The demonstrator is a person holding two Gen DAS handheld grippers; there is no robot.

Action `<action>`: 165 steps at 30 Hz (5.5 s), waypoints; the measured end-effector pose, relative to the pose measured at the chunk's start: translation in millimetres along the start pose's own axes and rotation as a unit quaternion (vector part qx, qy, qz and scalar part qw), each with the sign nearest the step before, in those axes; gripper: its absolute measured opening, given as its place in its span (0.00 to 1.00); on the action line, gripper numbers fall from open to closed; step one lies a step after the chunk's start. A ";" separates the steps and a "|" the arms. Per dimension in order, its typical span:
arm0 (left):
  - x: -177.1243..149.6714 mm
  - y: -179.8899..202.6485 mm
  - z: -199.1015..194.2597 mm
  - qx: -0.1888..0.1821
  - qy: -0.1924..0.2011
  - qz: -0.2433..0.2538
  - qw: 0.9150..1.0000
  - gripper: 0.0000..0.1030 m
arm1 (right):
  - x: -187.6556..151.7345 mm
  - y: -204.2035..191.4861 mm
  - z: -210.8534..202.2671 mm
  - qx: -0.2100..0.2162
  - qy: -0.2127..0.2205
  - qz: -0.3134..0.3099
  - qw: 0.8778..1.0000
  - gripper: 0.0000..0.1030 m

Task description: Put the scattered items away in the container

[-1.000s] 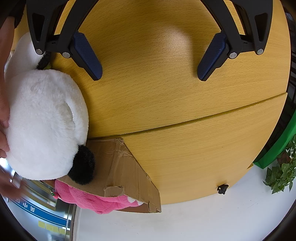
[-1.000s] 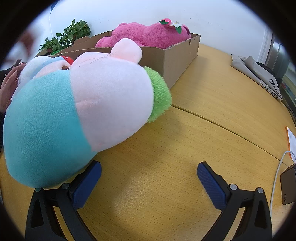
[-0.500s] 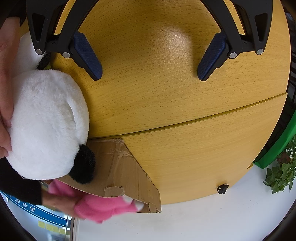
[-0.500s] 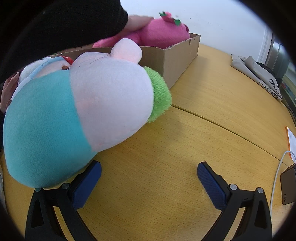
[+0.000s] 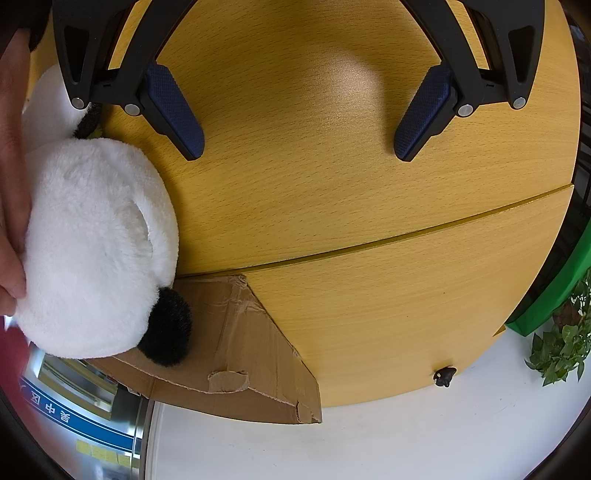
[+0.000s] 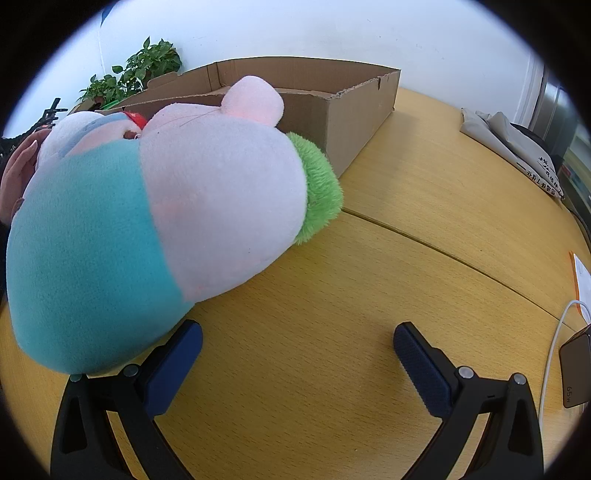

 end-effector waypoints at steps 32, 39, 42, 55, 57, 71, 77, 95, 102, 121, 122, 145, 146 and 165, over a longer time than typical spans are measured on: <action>1.5 0.3 0.2 0.009 0.000 -0.012 1.000 1.00 | 2.1 -4.0 0.2 -0.001 0.000 0.001 1.000 1.00; -18.0 5.2 -69.9 0.056 0.052 -0.083 0.994 0.99 | -16.4 -4.0 -15.4 -0.038 -0.019 0.037 0.998 0.99; -29.0 32.8 -138.2 0.065 0.110 -0.104 0.986 1.00 | -41.1 -9.0 -61.3 -0.110 -0.005 0.068 0.992 0.99; -18.3 217.0 -228.1 0.008 0.197 -0.093 0.976 1.00 | 11.8 -144.5 -217.7 -0.101 0.165 0.212 0.958 0.99; -17.6 232.0 -219.3 0.004 0.176 -0.095 0.980 1.00 | 22.5 -164.0 -208.6 -0.123 0.145 0.207 0.960 0.99; -6.1 238.3 -215.8 0.009 0.165 -0.112 0.980 1.00 | 29.6 -174.5 -199.4 -0.187 0.123 0.182 0.958 0.99; -0.9 237.1 -204.7 0.000 0.154 -0.111 0.982 1.00 | 31.6 -166.9 -189.5 -0.182 0.115 0.189 0.958 0.99; 5.3 250.5 -187.9 -0.041 0.129 -0.097 0.986 1.00 | 34.2 -159.8 -172.2 -0.172 0.105 0.185 0.962 0.99; 8.4 248.8 -190.3 -0.049 0.128 -0.096 0.986 1.00 | 35.8 -159.5 -173.9 -0.170 0.110 0.183 0.962 0.99; 45.7 228.4 -133.4 -0.159 0.067 -0.090 0.981 0.70 | 66.1 -119.5 -124.3 -0.056 0.133 0.194 0.970 0.87; 45.9 228.3 -134.2 -0.160 0.066 -0.088 0.981 0.68 | 67.1 -121.8 -123.8 -0.055 0.137 0.187 0.971 0.80; 279.5 177.4 -148.2 -0.170 0.144 -0.035 0.974 0.31 | 261.9 -60.2 -169.7 -0.078 0.250 0.127 0.957 0.48; 294.6 173.4 -133.3 -0.171 0.138 -0.038 0.975 0.31 | 274.9 -49.1 -160.4 -0.080 0.247 0.129 0.957 0.48; 333.4 155.5 136.6 -0.134 -0.069 -0.087 0.985 0.21 | 278.0 92.9 96.7 -0.084 0.034 0.246 0.965 0.79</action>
Point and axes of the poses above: each gripper's, at about its wrist camera, not at the fingertips, and z roughly the way its jaws point, y to its right, x to its top, the point moved 6 cm from there along z, roughly the way its jaws point, and after that the axes turned 3 degrees about -z, right-handed, at the moved point
